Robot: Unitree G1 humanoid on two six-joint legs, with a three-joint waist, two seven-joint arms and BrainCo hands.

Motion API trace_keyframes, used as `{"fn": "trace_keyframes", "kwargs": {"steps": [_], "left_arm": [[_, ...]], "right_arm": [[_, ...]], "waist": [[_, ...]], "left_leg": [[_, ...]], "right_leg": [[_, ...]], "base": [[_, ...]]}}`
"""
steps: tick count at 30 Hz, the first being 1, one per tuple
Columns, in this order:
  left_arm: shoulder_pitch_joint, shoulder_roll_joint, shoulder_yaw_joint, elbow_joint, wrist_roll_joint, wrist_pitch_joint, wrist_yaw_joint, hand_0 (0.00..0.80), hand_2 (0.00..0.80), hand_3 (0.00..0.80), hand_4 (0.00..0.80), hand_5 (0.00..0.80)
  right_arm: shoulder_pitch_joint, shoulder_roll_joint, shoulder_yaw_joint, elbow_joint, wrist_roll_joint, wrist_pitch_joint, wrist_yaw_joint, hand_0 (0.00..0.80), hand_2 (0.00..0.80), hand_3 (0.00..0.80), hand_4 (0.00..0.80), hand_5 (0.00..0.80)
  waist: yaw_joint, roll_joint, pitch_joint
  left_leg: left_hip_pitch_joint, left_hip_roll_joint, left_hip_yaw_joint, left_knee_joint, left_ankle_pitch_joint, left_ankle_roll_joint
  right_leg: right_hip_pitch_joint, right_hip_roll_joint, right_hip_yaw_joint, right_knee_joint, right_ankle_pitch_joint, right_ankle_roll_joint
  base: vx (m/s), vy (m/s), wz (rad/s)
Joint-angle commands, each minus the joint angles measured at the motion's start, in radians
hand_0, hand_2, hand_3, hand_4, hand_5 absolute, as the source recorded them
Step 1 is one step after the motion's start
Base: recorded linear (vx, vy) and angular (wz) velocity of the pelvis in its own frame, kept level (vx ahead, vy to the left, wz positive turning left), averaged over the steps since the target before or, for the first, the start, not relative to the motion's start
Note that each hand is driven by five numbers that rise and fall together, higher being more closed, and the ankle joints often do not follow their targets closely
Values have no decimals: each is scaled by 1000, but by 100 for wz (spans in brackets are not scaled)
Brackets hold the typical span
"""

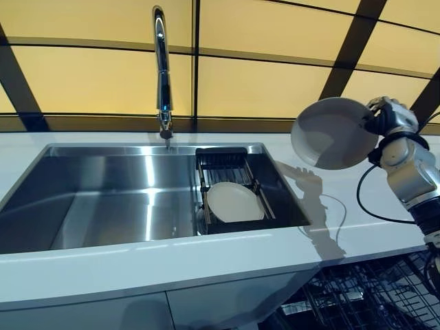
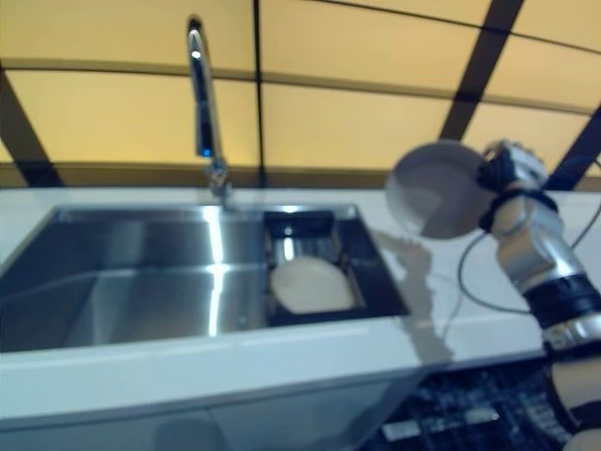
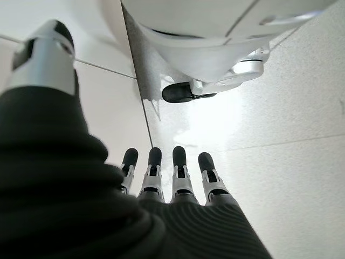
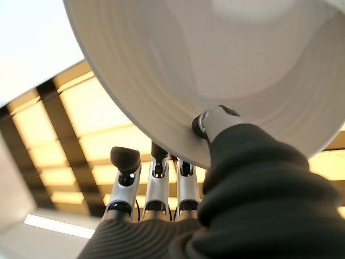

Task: Take plates into dishwasher

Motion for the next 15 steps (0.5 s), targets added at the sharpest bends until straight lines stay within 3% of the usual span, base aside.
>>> {"fn": "trace_keyframes", "kwargs": {"steps": [1, 15], "left_arm": [[-43, 27, -81, 65, 32, -3, -1, 0, 0, 0, 0, 0], [-47, 50, -71, 68, 45, -3, -21, 0, 0, 0, 0, 0]], "right_arm": [[-102, -100, 16, 53, -97, -17, -56, 800, 800, 800, 800, 800], [126, -234, -136, 108, -121, -16, -93, 800, 800, 800, 800, 800]], "waist": [[8, -17, -58], [-67, -20, -50]], "left_leg": [[53, -4, 61, 1, -64, 31], [68, 3, 113, 5, -78, 41]], "right_leg": [[-28, -16, 48, 17, 28, 34], [-62, -16, 109, 22, 46, 50]], "base": [[3, 16, -5], [-5, 15, -12]]}}
